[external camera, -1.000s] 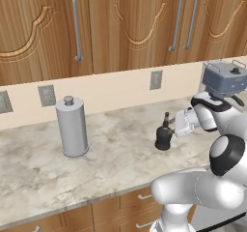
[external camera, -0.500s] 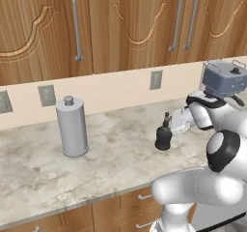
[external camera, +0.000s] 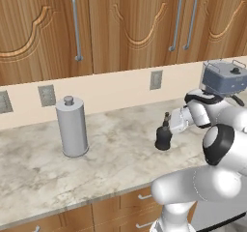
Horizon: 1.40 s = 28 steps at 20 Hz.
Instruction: Place the drinks on the dining counter in a tight cluster.
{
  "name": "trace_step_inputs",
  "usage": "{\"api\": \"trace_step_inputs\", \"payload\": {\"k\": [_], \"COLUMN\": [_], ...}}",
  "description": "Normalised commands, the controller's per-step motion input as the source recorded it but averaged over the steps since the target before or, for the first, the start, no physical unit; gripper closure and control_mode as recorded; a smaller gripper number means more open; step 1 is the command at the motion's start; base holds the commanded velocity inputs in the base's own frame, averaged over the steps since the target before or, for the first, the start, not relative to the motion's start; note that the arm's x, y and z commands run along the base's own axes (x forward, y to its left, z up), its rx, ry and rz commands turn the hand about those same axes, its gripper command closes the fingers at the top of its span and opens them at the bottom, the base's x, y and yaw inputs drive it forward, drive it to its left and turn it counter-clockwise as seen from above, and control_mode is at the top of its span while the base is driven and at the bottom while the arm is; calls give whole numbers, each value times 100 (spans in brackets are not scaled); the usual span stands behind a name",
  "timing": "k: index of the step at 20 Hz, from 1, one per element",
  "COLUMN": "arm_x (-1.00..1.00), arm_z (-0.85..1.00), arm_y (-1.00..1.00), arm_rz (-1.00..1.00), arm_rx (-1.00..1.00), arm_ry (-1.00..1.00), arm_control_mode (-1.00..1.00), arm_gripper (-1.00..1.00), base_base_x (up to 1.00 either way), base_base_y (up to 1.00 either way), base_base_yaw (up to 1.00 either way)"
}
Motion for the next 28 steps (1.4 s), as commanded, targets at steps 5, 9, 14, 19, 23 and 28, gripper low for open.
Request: {"api": "trace_step_inputs", "payload": {"k": [5,9,14,19,23,28], "arm_x": [0,0,0,-29,-75,-47], "arm_z": [0,0,0,12,57,75], "arm_y": [0,0,0,0,2,0], "arm_rz": [0,0,0,0,2,3], "arm_rx": [0,0,0,0,0,-5], "arm_ry": [0,0,0,-5,-13,-1], "arm_control_mode": [-100,-100,-100,-100,-100,-100], "arm_gripper": [100,100,100,100,100,100], "base_base_x": [0,0,0,0,0,0], "base_base_y": [0,0,0,0,0,0], "base_base_yaw": [0,0,0,0,0,0]}}
